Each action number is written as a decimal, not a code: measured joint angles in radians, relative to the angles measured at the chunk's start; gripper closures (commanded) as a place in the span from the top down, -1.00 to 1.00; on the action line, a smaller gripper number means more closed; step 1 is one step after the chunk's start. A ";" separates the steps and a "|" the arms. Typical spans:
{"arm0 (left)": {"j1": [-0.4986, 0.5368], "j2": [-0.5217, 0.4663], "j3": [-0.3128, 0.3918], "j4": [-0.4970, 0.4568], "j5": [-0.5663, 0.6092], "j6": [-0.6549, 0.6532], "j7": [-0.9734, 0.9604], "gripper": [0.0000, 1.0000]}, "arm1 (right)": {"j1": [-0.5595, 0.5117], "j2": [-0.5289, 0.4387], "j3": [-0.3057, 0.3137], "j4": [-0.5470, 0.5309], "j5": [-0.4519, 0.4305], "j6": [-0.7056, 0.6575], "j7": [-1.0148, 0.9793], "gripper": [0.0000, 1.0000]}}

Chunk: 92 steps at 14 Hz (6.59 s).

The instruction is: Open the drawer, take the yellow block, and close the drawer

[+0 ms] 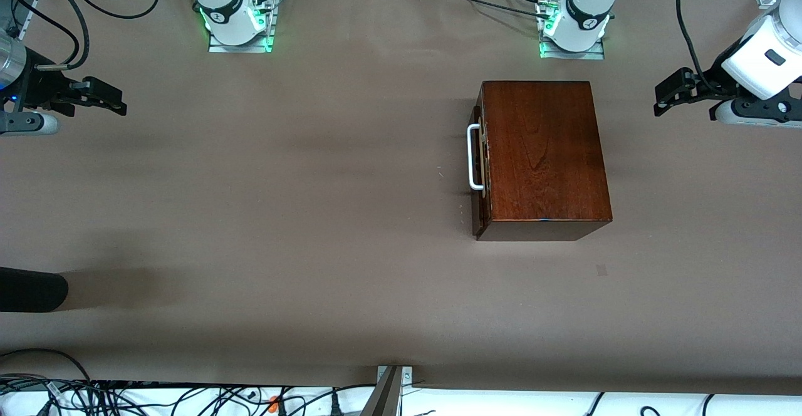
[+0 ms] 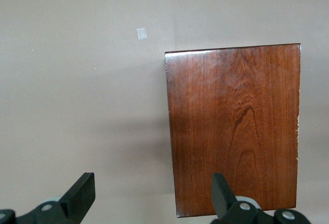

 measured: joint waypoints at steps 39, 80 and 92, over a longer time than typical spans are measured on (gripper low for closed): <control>-0.335 0.581 -0.426 0.069 0.391 0.219 -0.808 1.00 | -0.001 0.000 0.000 0.000 0.000 -0.002 0.000 1.00; -0.419 0.775 -0.427 0.244 0.424 0.338 -0.984 1.00 | -0.001 0.000 0.000 0.000 0.000 -0.002 0.000 1.00; -0.481 0.859 -0.426 0.383 0.424 0.359 -1.058 1.00 | -0.001 0.000 0.000 0.000 0.000 -0.002 0.000 1.00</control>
